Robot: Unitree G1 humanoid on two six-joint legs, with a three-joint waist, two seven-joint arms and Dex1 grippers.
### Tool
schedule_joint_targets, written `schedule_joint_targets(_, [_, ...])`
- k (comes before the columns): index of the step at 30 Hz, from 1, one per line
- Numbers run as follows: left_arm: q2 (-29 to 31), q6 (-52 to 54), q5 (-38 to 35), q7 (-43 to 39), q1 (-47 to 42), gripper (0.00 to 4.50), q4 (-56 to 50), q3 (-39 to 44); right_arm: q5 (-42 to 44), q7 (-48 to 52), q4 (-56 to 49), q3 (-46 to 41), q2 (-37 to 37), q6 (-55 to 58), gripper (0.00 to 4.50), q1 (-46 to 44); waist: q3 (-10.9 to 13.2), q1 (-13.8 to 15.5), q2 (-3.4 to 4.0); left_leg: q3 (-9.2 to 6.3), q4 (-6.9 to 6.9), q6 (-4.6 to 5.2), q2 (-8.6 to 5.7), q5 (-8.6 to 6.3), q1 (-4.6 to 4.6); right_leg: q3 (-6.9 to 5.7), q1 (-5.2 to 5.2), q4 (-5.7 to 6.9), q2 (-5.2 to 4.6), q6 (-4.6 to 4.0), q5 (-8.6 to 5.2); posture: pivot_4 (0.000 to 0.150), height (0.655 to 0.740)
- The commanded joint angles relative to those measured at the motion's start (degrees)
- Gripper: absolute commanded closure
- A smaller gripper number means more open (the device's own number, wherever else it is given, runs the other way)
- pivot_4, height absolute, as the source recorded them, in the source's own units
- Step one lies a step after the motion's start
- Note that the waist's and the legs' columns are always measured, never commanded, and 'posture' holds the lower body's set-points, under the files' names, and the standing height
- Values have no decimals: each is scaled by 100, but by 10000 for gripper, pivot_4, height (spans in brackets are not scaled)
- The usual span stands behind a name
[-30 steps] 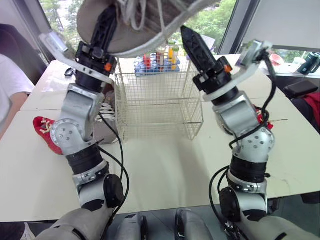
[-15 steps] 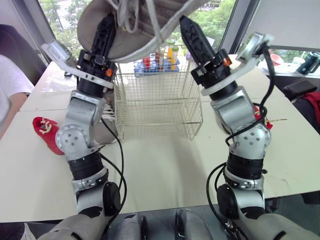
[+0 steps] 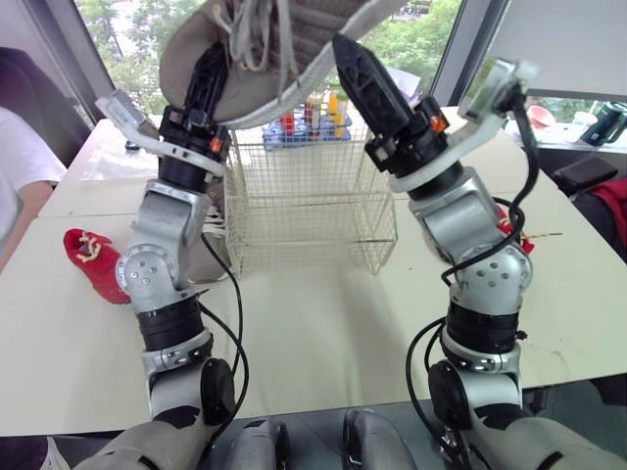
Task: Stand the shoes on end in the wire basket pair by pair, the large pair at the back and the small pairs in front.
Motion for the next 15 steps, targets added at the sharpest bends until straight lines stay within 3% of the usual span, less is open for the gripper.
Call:
schedule_joint_targets(1, [-14,134,-151,-120,48,35271,-416,-351,-133,20,77,-157,23,-280,201,-334,0,1,0,0,0,0,0,0,0,0,0,0,0,0,0,1500,7400])
schedule_joint_targets(8, [131,102,-319,-188,153,35271,-476,-320,-375,145,351,-215,-67,-400,201,-387,0,-8,0,2,-5,4,1,-2,-2,-2,5,-24,1,0,0,1500,7400])
schedule_joint_targets(15, [241,206,-227,-325,417,35271,-479,-523,145,-29,289,-500,58,-399,201,-539,0,-3,1,2,-12,3,2,-2,-2,-2,6,-35,2,0,0,1500,7400])
